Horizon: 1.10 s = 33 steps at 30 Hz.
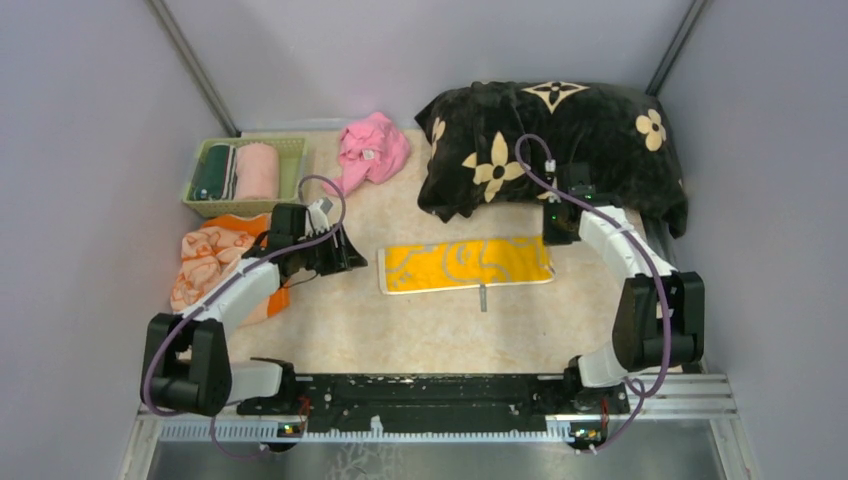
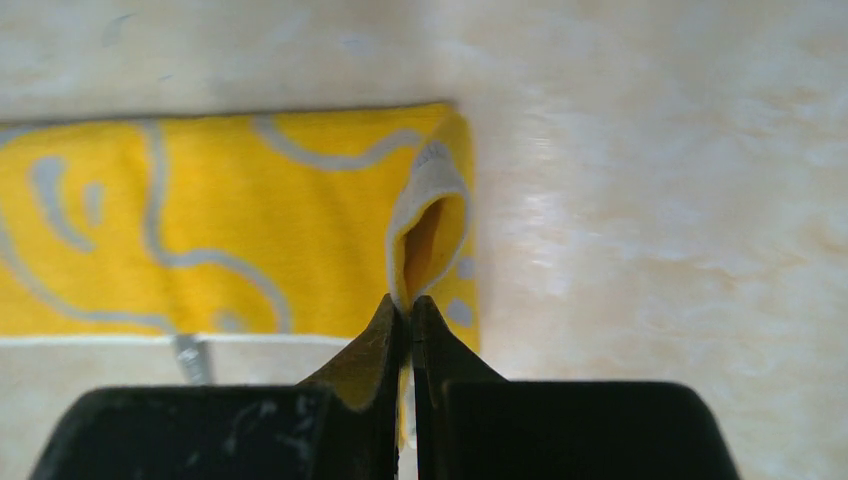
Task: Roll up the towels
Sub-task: Fold the towel at the center of the board.
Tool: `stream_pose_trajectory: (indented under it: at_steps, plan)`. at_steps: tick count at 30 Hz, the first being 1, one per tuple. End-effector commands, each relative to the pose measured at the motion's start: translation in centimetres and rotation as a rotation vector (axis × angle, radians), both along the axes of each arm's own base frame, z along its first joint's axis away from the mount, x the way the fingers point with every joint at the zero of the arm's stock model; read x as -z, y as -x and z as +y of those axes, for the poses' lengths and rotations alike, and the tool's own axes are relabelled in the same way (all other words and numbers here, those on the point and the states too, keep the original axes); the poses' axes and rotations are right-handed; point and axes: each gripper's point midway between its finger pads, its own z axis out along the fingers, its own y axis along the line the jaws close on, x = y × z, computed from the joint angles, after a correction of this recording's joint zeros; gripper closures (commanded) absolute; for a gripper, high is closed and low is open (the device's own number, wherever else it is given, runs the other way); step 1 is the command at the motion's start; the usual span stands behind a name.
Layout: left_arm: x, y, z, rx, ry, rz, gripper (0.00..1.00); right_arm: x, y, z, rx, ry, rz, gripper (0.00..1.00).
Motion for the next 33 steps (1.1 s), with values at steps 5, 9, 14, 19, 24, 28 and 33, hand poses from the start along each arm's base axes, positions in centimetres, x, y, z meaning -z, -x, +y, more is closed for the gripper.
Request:
stream_pose_trajectory:
  at_steps: [5, 9, 14, 19, 24, 28, 33]
  plan:
    - [2.7, -0.3, -3.0, -0.003, 0.131, 0.069, 0.45, -3.5, 0.3, 14.4, -0.274, -0.405, -0.050, 1.00]
    - [4.2, 0.0, -4.0, 0.017, 0.119, 0.092, 0.47, -3.5, 0.8, 18.7, -0.298, -0.479, 0.014, 1.00]
    - [6.2, 0.4, -4.2, 0.019, 0.105, 0.125, 0.52, -3.1, 1.3, 23.4, -0.333, -0.493, 0.040, 1.00]
    - [7.0, 0.8, -4.3, 0.027, 0.075, 0.120, 0.64, -1.9, 1.6, 27.0, -0.312, -0.463, 0.065, 1.00]
    - [7.5, 1.2, -4.5, 0.038, 0.062, 0.127, 0.73, -1.3, 1.5, 30.1, -0.295, -0.433, 0.065, 1.00]
    - [7.7, 1.4, -4.8, 0.048, 0.062, 0.134, 0.77, -1.6, 1.0, 32.5, -0.296, -0.422, 0.040, 1.00]
    - [7.9, 1.6, -5.0, 0.056, 0.058, 0.139, 0.81, -1.5, 1.2, 34.6, -0.304, -0.426, 0.039, 1.00]
